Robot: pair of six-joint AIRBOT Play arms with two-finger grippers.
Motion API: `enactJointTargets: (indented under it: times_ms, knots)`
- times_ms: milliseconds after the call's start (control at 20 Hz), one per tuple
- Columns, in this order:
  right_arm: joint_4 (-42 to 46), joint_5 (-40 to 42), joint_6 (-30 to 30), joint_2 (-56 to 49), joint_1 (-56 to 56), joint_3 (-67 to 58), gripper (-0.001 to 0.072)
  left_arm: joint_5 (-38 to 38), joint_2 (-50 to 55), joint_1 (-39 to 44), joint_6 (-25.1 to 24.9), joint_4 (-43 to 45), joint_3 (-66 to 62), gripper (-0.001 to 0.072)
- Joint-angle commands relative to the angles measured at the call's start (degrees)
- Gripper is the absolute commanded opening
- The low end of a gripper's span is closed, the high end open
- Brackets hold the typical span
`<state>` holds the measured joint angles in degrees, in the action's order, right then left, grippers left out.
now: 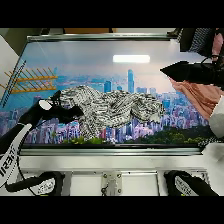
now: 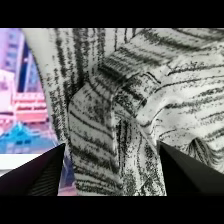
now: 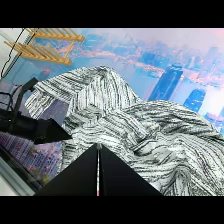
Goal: Fold the clothes and pants, and hang the long-sleeved shirts on hangers.
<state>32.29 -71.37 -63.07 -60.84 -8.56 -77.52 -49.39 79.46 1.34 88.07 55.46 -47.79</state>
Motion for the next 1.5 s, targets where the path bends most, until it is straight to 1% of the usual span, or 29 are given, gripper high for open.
enactJointTargets:
  times_ms: [0,50,100,150,250,300,400,500,600,700,750,850,900,950,1000,1050,1100,1150,1200,1300,1350,1450]
  knots:
    - [-0.04,-0.07,0.0,-0.02,0.2,-0.02,0.0013,-0.15,3.37,2.12,-0.44,-0.48,-3.19,0.0508]
    - [-0.02,-0.07,0.0,0.0,0.17,-0.02,0.0013,-0.79,3.63,2.54,-0.22,-0.48,-4.48,0.0245]
    - [-0.02,-0.04,0.02,0.0,0.17,-0.02,0.0013,-1.2,3.28,2.67,-0.2,-0.68,-6.01,0.0048]
    - [-0.02,-0.02,0.0,0.02,0.15,-0.02,0.0013,-2.1,2.43,3.17,-0.28,-1.29,-8.35,0.001]
    - [-0.04,0.76,0.0,0.07,-0.07,-0.04,0.0013,-3.98,-1.09,5.42,-0.28,-1.2,-14.95,0.001]
    - [-0.04,1.84,0.0,0.13,-0.07,-0.04,0.0013,-4.13,-3.34,8.07,-0.28,-1.16,-18.8,0.001]
    - [-0.2,5.14,0.0,0.39,-0.04,-0.04,0.0013,-2.82,-6.19,15.21,-1.05,-0.98,-25.79,0.001]
    - [-0.22,8.7,0.02,0.92,-0.04,-0.04,0.0013,-1.95,-6.29,23.39,-2.01,-0.94,-31.74,0.001]
    - [-0.15,13.09,0.02,2.03,-0.13,-0.04,0.0013,-1.51,-3.91,31.41,-2.84,-0.96,-36.37,0.001]
    - [-0.2,18.43,0.02,3.65,-1.4,-0.04,0.0013,-1.09,0.76,38.97,-3.08,-0.96,-40.06,0.001]
    - [-0.2,20.41,0.0,4.52,-2.49,-0.04,0.0013,0.31,3.74,42.51,-3.3,-0.98,-41.83,0.001]
    - [-0.2,21.62,0.0,5.99,-4.7,-0.04,0.0013,3.52,10.25,47.63,-3.32,-0.96,-46.16,0.0011]
    - [-0.17,21.38,0.02,6.51,-5.62,-0.04,0.0013,3.39,13.42,49.09,-3.3,-1.01,-48.85,0.0011]
    - [-0.15,20.79,0.02,6.93,-6.49,-0.04,0.0013,2.36,16.24,49.96,-3.3,-0.98,-51.49,0.0068]
    - [0.02,20.02,0.02,7.34,-7.17,-0.04,0.0013,-0.09,18.49,50.07,-3.23,-0.96,-54.23,0.0433]
    - [0.24,19.12,0.04,7.69,-7.69,-0.04,0.0013,-3.54,19.71,49.11,-2.21,-0.96,-56.46,0.0591]
    - [0.26,18.08,0.04,8.0,-8.13,-0.04,0.0013,-7.17,19.91,47.15,-0.85,-0.94,-58.05,0.0591]
    - [0.52,17.05,0.04,8.15,-8.48,-0.04,0.0013,-9.27,18.95,44.48,-0.81,-0.57,-58.47,0.0591]
    - [1.53,16.04,0.04,8.35,-8.48,-0.04,0.0013,-10.67,17.62,41.77,0.02,1.81,-58.38,0.0591]
    - [3.15,13.33,0.04,8.52,-8.35,-0.02,0.0013,-13.81,14.71,36.3,4.09,10.97,-56.63,0.0591]
    - [3.5,11.93,0.02,8.5,-8.28,-0.02,0.0013,-14.99,13.73,33.77,6.23,14.12,-54.73,0.0591]
    - [4.13,10.01,0.04,8.5,-8.07,0.02,0.0013,-17.38,13.7,30.14,6.56,14.51,-50.34,0.059]
